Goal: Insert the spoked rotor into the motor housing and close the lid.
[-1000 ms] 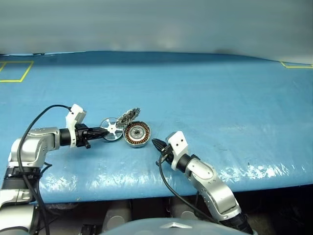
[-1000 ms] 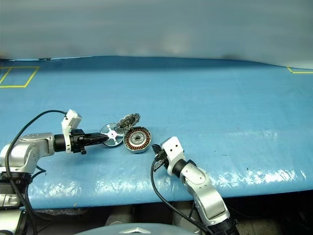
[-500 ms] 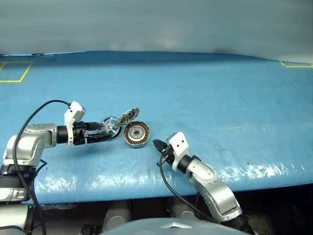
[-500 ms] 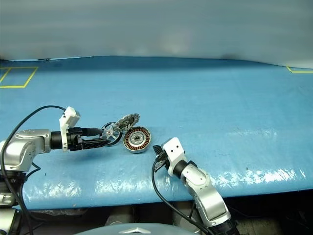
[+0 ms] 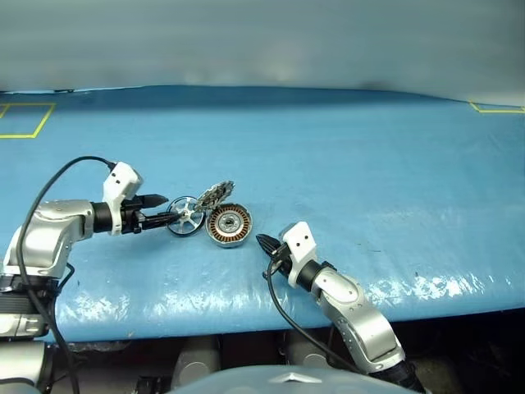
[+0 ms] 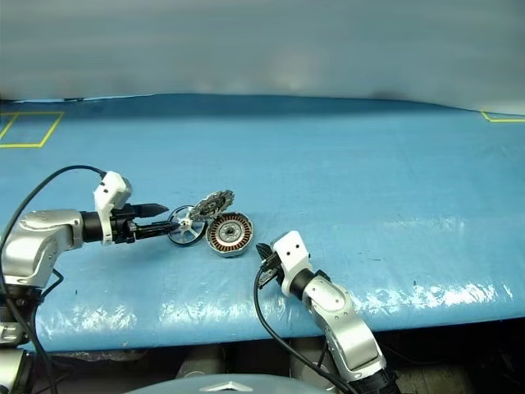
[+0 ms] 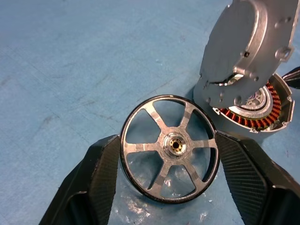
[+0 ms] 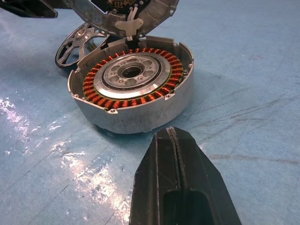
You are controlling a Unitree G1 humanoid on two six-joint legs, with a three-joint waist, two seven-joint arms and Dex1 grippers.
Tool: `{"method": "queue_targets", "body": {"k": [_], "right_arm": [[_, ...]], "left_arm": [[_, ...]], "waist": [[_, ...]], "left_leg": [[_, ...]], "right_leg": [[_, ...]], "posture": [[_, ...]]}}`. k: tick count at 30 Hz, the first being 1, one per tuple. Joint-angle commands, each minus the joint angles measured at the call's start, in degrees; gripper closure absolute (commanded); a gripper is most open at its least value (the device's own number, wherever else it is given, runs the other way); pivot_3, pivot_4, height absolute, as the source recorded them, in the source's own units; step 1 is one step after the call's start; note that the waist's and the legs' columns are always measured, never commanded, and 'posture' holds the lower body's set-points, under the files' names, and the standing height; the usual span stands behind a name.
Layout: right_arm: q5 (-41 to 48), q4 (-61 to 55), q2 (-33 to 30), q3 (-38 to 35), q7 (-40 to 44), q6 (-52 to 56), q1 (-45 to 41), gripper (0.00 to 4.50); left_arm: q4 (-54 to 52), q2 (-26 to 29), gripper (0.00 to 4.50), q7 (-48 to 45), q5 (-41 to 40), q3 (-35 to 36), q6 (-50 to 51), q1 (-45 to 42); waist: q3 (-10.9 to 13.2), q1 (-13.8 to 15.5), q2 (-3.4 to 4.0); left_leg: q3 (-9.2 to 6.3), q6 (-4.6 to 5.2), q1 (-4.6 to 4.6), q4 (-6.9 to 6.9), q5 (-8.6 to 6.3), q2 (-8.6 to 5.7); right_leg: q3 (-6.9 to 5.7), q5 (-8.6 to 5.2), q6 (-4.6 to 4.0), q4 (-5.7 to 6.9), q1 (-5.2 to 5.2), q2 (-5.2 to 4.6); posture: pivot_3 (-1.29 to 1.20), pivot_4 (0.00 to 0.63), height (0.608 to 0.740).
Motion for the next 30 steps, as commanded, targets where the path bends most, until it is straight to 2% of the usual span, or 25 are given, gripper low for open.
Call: {"method": "queue_targets", "body": {"k": [1, 5, 9, 16, 30], "right_arm": [[0.1, -2.1, 0.1, -0.7, -0.4, -0.7, 0.3, 4.50], [0.3, -2.6, 0.2, -1.0, -1.0, -0.6, 1.0, 4.50], [0.2, -2.6, 0.1, -0.5, -0.9, -0.6, 1.1, 4.50], [0.3, -2.7, 0.0, -0.5, -0.7, -0.3, 0.8, 4.50], [0.4, -2.5, 0.1, -0.5, -0.7, -0.4, 0.5, 4.50]], "left_arm": [[-7.4, -0.4, 0.95, 3.2, 1.3, -0.9, -0.5, 1.5], [-12.1, -1.1, 0.95, 5.0, 0.8, -0.5, 0.3, 4.0], [-13.0, -1.3, 0.95, 8.3, 3.2, -1.1, -0.3, 5.2], [-15.1, -2.7, 0.95, 13.3, 2.4, 1.2, 0.7, 7.1], [-13.0, -4.9, 0.95, 18.7, 4.6, -1.0, 1.0, 7.0]], "waist": [[0.0, 0.1, 0.00], [0.0, 0.0, 0.00], [0.0, 0.0, 0.00], [0.0, 0.1, 0.00], [0.0, 0.1, 0.00]], "left_leg": [[0.00, 0.00, -0.01, 0.00, 0.00, 0.00], [0.00, 0.00, -0.02, 0.00, 0.00, 0.00], [0.00, 0.00, 0.02, 0.01, 0.00, 0.02], [0.01, 0.00, 0.02, 0.01, 0.00, 0.01], [0.01, 0.00, 0.02, 0.02, 0.00, 0.01]], "right_leg": [[0.00, 0.00, 0.00, 0.00, 0.00, 0.00], [0.00, 0.00, 0.00, 0.00, -0.01, -0.01], [-0.01, -0.01, 0.01, 0.02, 0.00, 0.02], [0.00, 0.00, 0.02, 0.01, 0.01, 0.00], [-0.01, 0.00, 0.02, 0.01, 0.01, 0.00]], "posture": [[0.00, 0.150, 0.740], [0.00, 0.150, 0.740], [0.00, 0.150, 0.740], [0.00, 0.150, 0.740], [0.00, 0.150, 0.740]]}}
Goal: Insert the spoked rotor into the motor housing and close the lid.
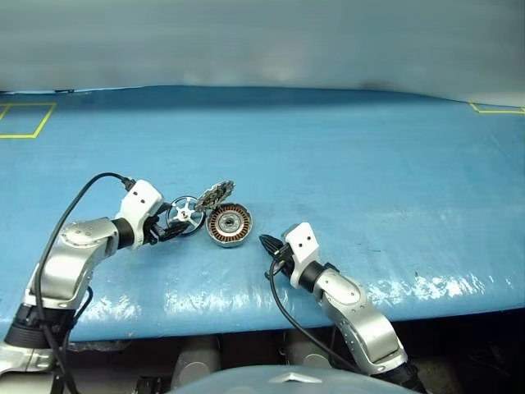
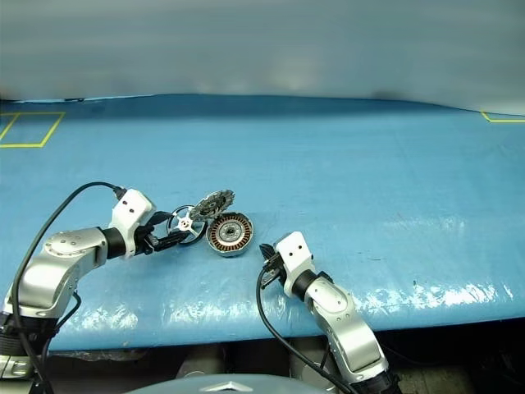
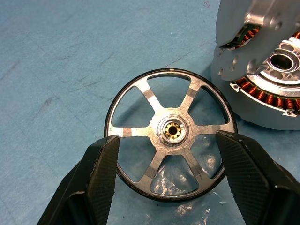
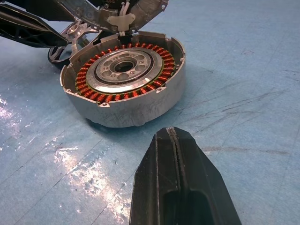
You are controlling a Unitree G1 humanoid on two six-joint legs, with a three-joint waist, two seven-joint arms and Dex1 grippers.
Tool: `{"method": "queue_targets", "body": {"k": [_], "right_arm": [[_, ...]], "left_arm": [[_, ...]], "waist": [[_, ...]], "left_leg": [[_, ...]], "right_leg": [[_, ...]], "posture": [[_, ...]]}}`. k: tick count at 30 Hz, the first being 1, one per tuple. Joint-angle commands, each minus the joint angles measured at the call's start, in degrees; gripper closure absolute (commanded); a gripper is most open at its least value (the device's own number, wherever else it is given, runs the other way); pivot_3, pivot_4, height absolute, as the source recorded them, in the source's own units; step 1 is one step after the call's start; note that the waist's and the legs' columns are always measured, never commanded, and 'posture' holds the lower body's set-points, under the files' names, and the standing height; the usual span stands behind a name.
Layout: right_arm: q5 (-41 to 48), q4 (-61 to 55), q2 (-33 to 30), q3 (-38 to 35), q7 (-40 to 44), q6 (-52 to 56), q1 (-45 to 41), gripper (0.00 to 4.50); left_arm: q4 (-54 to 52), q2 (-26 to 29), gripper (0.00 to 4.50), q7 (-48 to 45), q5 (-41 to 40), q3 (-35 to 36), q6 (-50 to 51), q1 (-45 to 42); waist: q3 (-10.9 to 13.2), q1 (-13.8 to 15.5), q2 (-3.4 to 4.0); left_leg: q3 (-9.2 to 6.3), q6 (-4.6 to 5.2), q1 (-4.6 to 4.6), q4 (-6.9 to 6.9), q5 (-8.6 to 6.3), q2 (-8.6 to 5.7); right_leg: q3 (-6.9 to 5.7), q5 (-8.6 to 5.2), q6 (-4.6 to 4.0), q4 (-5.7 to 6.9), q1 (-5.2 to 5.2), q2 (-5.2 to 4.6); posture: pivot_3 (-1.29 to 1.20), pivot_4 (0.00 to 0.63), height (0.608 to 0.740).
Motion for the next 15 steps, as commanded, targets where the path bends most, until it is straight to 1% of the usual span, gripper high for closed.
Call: {"method": "queue_targets", "body": {"k": [1, 8, 15], "right_arm": [[0.4, -2.3, 0.3, -0.2, 0.1, -0.5, -0.2, 4.50], [0.3, -2.4, 0.4, -0.2, -0.1, -0.5, 0.0, 4.50], [0.3, -2.6, 0.3, -0.3, -0.3, -0.4, 0.3, 4.50]], "left_arm": [[0.5, -0.4, 0.95, 0.4, 0.7, -0.2, 0.0, -1.4], [2.1, -0.7, 0.95, 0.2, 1.5, -2.7, 0.8, -2.9], [3.2, -0.8, 0.95, 1.5, 2.3, -3.0, 2.1, -3.0]], "waist": [[0.0, 0.0, 0.00], [0.0, 0.0, 0.00], [0.0, 0.0, 0.00]], "left_leg": [[0.00, 0.00, 0.00, 0.00, 0.00, 0.00], [0.00, 0.00, 0.02, 0.01, 0.00, 0.00], [0.00, 0.00, 0.03, 0.01, 0.00, 0.00]], "right_leg": [[0.00, 0.00, 0.00, 0.00, 0.00, 0.00], [0.00, 0.00, 0.01, 0.01, 0.01, 0.00], [0.00, 0.00, 0.01, 0.01, 0.02, 0.00]], "posture": [[0.00, 0.150, 0.740], [0.00, 0.150, 0.740], [0.00, 0.150, 0.740]]}}
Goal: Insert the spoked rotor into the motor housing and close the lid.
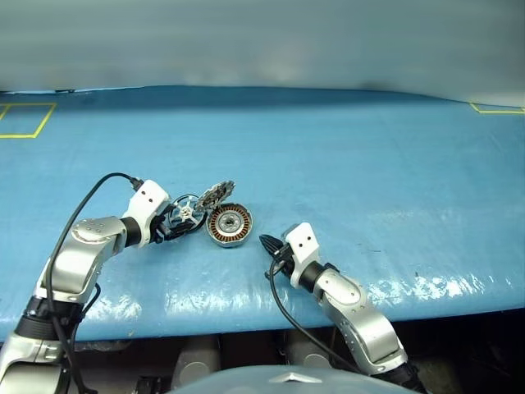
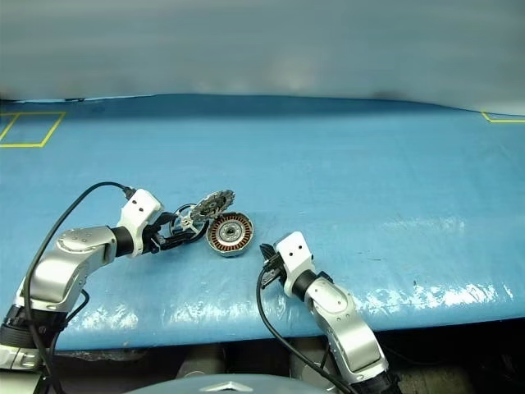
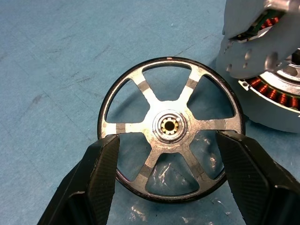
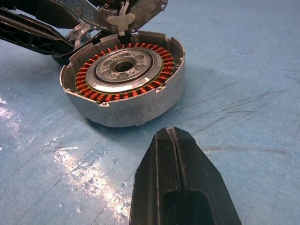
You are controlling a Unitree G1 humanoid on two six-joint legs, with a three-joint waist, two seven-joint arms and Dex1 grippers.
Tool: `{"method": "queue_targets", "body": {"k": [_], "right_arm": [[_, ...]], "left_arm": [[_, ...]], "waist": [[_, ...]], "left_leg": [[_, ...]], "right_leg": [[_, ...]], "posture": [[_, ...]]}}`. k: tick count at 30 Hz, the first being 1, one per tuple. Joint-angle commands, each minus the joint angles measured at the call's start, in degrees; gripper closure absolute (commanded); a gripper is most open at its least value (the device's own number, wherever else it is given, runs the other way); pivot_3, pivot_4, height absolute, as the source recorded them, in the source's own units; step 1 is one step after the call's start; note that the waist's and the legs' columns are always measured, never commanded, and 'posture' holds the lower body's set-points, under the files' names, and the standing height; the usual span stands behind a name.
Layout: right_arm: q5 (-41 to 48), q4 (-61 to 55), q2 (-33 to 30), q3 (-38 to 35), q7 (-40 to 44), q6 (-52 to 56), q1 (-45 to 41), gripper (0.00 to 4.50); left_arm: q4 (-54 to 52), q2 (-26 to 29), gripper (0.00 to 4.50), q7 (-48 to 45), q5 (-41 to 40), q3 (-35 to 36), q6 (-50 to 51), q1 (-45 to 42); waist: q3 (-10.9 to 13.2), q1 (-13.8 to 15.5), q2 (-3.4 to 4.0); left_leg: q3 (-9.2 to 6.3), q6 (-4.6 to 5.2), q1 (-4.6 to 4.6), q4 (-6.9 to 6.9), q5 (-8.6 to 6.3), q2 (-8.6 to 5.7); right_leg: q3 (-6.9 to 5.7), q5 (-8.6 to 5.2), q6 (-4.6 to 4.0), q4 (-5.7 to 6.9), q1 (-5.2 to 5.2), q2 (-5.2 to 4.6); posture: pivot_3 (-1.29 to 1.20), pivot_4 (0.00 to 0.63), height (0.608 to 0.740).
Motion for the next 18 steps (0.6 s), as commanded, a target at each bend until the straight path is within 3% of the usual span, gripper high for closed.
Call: {"method": "queue_targets", "body": {"k": [1, 3, 5, 12, 18], "right_arm": [[0.3, -2.5, 0.4, -0.3, -0.2, -0.4, 0.0, 4.50], [0.3, -2.4, 0.4, -0.3, -0.1, -0.4, -0.2, 4.50], [0.3, -2.3, 0.5, -0.2, -0.1, -0.4, -0.3, 4.50], [0.3, -2.3, 0.4, -0.1, 0.0, -0.4, -0.2, 4.50], [0.2, -2.3, 0.5, 0.1, 0.0, -0.4, -0.1, 4.50]], "left_arm": [[0.9, -0.2, 0.95, 0.9, 1.2, -0.2, 1.0, -0.4], [1.0, -0.5, 0.95, 1.0, 1.2, 0.0, 1.2, -0.6], [1.2, -0.6, 1.32, 1.3, 1.5, 0.1, 1.7, -0.7], [1.5, -0.6, 3.35, 1.3, 1.8, 0.1, 2.1, -0.9], [1.8, -0.7, 3.37, 1.2, 1.9, 0.1, 2.1, -1.3]], "waist": [[0.0, 0.0, 0.00], [0.0, 0.0, 0.00], [0.0, 0.0, 0.00], [0.0, 0.0, 0.08], [-0.1, 0.0, 0.06]], "left_leg": [[0.00, 0.00, 0.02, 0.00, 0.00, 0.00], [0.00, 0.00, 0.06, 0.00, 0.00, 0.00], [0.00, 0.00, 0.10, 0.00, 0.00, 0.00], [0.00, 0.00, 0.10, 0.00, 0.00, 0.00], [0.00, -0.01, 0.13, 0.01, 0.01, -0.01]], "right_leg": [[0.00, 0.00, 0.00, 0.00, 0.01, 0.00], [0.00, 0.00, 0.00, 0.02, 0.04, 0.00], [0.00, 0.00, 0.00, 0.02, 0.07, 0.01], [0.01, 0.00, 0.00, 0.02, 0.08, 0.01], [0.01, 0.00, 0.01, 0.03, 0.10, 0.00]], "posture": [[0.00, 0.150, 0.740], [0.00, 0.150, 0.740], [0.00, 0.150, 0.740], [0.00, 0.150, 0.740], [0.00, 0.150, 0.740]]}}
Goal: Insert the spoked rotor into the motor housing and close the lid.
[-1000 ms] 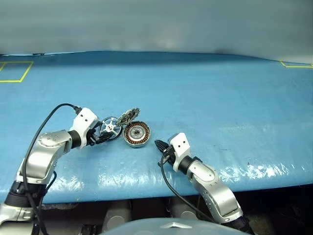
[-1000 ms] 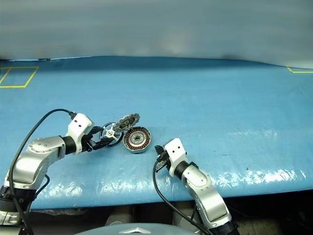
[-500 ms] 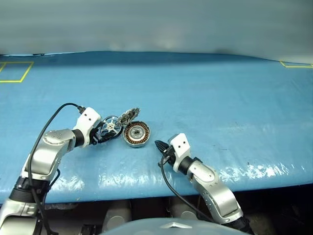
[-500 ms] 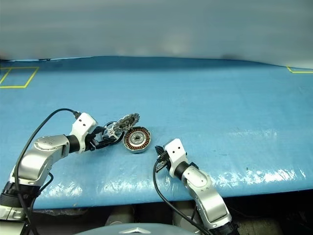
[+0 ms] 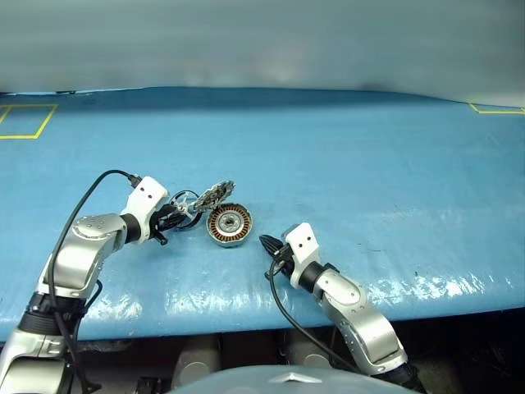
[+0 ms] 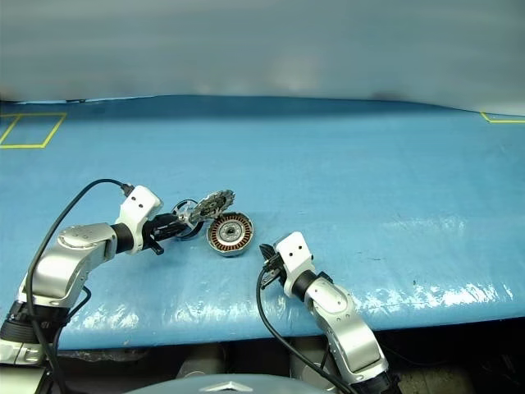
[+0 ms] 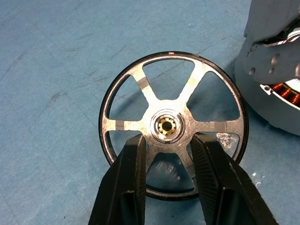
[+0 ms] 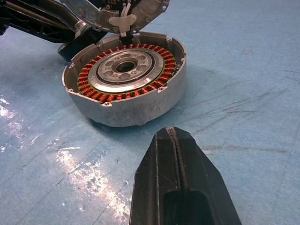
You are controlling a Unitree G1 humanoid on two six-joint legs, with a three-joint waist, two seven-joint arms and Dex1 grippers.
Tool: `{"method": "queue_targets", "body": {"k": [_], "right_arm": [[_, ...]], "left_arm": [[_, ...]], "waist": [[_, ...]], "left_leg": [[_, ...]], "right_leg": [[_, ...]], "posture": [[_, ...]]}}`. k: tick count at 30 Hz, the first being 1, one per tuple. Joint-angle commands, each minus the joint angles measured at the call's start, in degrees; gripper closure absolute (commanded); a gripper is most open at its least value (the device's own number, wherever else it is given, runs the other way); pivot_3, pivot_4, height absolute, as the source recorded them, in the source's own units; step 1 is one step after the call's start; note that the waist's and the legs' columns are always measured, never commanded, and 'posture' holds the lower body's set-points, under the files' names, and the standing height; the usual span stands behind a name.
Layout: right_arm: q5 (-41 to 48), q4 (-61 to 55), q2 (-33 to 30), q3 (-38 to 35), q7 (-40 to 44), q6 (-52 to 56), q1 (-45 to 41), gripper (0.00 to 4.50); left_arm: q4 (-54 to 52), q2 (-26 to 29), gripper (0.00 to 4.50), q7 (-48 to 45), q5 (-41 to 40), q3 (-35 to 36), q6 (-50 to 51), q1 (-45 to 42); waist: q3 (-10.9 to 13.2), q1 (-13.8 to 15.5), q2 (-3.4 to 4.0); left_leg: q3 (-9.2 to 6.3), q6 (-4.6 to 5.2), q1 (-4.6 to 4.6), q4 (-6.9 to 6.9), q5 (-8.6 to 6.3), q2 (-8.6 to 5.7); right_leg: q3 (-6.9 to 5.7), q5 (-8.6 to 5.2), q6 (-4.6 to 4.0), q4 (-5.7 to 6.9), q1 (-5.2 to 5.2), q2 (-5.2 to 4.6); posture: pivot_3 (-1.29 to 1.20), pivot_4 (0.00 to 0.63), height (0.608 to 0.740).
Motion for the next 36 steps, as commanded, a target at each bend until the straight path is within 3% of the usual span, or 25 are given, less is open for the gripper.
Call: {"method": "queue_targets", "body": {"k": [1, 7, 12, 22, 28, 36], "right_arm": [[0.2, -2.3, 0.4, 0.1, 0.0, -0.5, -0.1, 4.50], [0.3, -2.3, 0.4, 0.0, 0.2, -0.6, -0.5, 4.50], [0.3, -2.4, -0.4, -0.7, 0.9, -2.0, -0.6, 4.50], [0.8, -1.3, -2.8, -3.0, 2.5, -5.6, 1.2, 4.50], [-0.1, -0.1, -3.4, -1.9, 4.1, -7.5, 0.8, 4.50], [1.3, 0.2, -3.4, -1.7, 7.2, -12.5, 2.2, 4.50]], "left_arm": [[0.6, -0.1, 3.37, 0.2, 0.5, 0.0, 0.7, 0.1], [0.5, 0.1, 3.37, 0.6, -0.9, 4.3, -0.8, -0.4], [-3.4, 3.9, 3.37, -1.0, -1.9, 9.3, -1.2, 2.3], [-19.8, 10.6, 3.37, -12.7, -12.4, 17.7, 0.7, 17.9], [-26.3, 13.5, 3.37, -15.5, -16.4, 18.2, 3.5, 21.9], [-30.7, 14.2, 3.37, -17.0, -20.0, 14.9, 4.1, 20.5]], "waist": [[0.0, 0.0, 0.00], [0.0, -0.1, -0.02], [0.0, -0.3, -0.06], [0.1, 0.1, -0.12], [0.1, -0.1, -0.13], [0.1, 0.0, -0.14]], "left_leg": [[0.00, 0.00, 0.00, 0.00, 0.00, 0.00], [0.00, 0.00, -0.01, 0.00, 0.00, 0.00], [0.00, 0.00, -0.06, -0.06, 0.00, 0.02], [0.05, -0.03, -0.18, -0.09, -0.02, -0.02], [0.06, -0.03, -0.04, -0.06, -0.02, 0.03], [0.08, -0.03, -0.04, -0.08, -0.02, 0.02]], "right_leg": [[0.00, 0.00, 0.00, 0.00, 0.00, 0.00], [0.00, 0.00, 0.00, 0.00, -0.01, 0.00], [-0.01, 0.00, -0.01, -0.01, -0.09, 0.01], [-0.01, -0.10, -0.01, -0.09, -0.14, -0.12], [-0.01, -0.27, -0.30, 0.02, -0.09, -0.05], [0.01, -0.27, -0.30, -0.02, -0.09, -0.06]], "posture": [[0.00, 0.150, 0.740], [0.00, 0.150, 0.740], [0.00, 0.150, 0.740], [0.00, 0.150, 0.740], [0.00, 0.150, 0.740], [0.00, 0.150, 0.740]]}}
